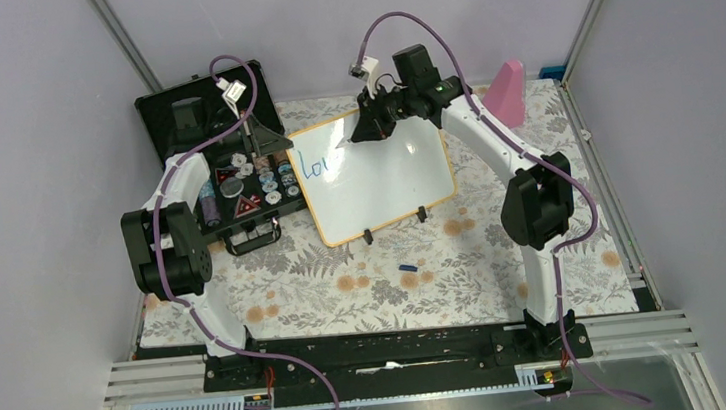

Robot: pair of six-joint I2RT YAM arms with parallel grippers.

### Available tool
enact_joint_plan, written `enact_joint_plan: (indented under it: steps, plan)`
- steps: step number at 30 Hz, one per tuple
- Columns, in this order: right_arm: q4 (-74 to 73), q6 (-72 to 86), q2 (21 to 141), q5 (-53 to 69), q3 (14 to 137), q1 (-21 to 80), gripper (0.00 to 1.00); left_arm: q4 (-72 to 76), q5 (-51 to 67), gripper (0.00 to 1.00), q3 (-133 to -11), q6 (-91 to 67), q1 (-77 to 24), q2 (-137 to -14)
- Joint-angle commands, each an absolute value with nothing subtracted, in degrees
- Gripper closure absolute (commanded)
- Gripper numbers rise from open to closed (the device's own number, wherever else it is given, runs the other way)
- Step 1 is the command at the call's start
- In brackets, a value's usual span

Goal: Write a sentence on the whiteboard

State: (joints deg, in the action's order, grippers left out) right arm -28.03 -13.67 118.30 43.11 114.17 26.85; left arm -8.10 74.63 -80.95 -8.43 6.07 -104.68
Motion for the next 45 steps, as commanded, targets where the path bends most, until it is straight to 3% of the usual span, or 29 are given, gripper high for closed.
enact_joint_plan:
  steps: [1,45]
  plan:
    - [-27.7,-14.4,118.9,42.6,114.4,27.6,1.00,-8.4,75.5,1.00,-80.7,-7.6,5.9,-102.2]
    - [-27.6,-17.0,114.1,41.8,107.5,25.6,1.00,-8.6,75.2,1.00,-80.6,-7.6,5.9,-101.8]
